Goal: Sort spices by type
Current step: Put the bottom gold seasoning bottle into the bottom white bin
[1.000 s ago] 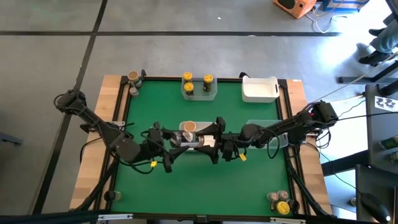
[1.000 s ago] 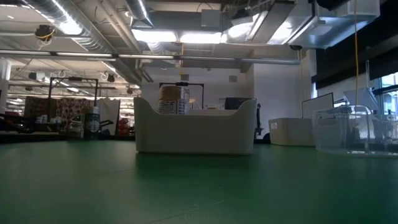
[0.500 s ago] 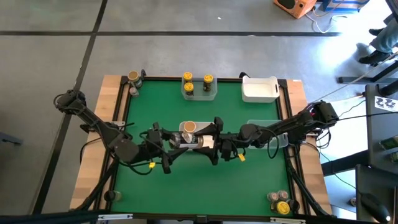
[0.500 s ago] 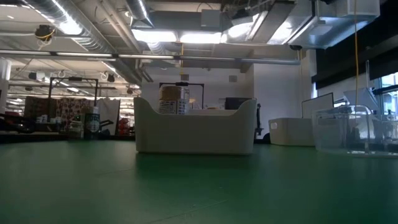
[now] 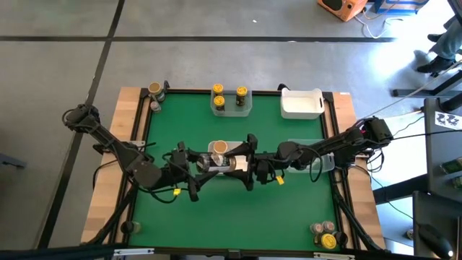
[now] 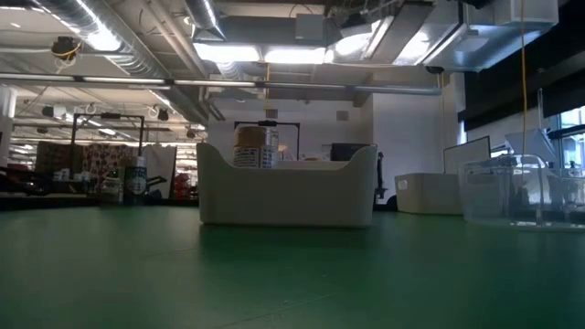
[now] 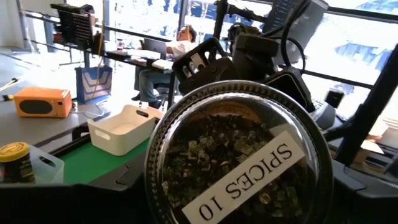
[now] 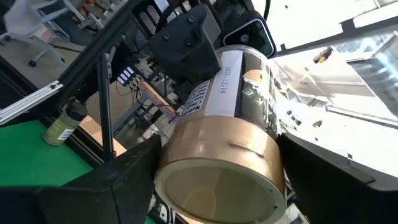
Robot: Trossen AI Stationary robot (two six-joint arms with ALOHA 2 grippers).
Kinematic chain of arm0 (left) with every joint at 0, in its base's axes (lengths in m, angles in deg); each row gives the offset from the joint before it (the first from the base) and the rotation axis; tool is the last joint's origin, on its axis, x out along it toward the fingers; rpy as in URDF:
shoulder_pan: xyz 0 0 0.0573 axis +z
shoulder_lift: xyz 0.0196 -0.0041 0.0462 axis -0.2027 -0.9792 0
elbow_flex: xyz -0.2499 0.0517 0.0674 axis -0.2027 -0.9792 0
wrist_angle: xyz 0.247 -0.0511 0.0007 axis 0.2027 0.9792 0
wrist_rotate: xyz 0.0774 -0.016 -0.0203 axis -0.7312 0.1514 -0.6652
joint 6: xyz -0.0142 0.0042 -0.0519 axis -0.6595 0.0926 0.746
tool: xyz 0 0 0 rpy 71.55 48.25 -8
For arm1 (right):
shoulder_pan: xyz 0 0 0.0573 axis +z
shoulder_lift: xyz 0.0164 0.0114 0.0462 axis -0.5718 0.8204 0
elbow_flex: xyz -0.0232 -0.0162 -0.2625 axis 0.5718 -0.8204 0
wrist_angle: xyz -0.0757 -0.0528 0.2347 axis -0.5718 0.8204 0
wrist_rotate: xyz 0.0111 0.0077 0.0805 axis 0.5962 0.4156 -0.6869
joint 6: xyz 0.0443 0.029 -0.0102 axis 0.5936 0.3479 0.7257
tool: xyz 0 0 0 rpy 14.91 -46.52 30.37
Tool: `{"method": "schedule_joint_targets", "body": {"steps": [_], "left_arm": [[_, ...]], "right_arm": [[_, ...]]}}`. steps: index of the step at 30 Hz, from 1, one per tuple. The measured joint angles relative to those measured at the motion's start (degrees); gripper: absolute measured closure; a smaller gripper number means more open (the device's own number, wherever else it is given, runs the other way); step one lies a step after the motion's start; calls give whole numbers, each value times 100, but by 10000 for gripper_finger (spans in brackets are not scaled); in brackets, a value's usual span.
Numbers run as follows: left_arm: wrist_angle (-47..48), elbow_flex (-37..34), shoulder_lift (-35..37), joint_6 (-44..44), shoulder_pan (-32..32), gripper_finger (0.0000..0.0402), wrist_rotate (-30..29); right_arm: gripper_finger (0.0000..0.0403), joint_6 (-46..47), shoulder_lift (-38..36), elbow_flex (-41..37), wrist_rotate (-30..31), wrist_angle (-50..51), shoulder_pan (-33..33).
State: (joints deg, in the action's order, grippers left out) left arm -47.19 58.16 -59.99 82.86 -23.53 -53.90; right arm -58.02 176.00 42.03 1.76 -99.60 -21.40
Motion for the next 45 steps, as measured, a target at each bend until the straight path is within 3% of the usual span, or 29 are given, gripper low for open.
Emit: {"method": "schedule_joint_targets", "body": {"steps": [14,21,30,45], "left_arm": [[-33,2,-4,-85,2,140,29],[-48,13,-19,-85,17,140,218],[-37,13,-26,17,47,140,158],[-83,13,-210,111,278,140,370]], "right_arm": [[83,-41,4,0,7,-92,6],[10,-77,24,0,214,39,-15],[61,-3,21,0,-99,215,-7],[77,-11,13,-2,-288,-119,-4]]}}
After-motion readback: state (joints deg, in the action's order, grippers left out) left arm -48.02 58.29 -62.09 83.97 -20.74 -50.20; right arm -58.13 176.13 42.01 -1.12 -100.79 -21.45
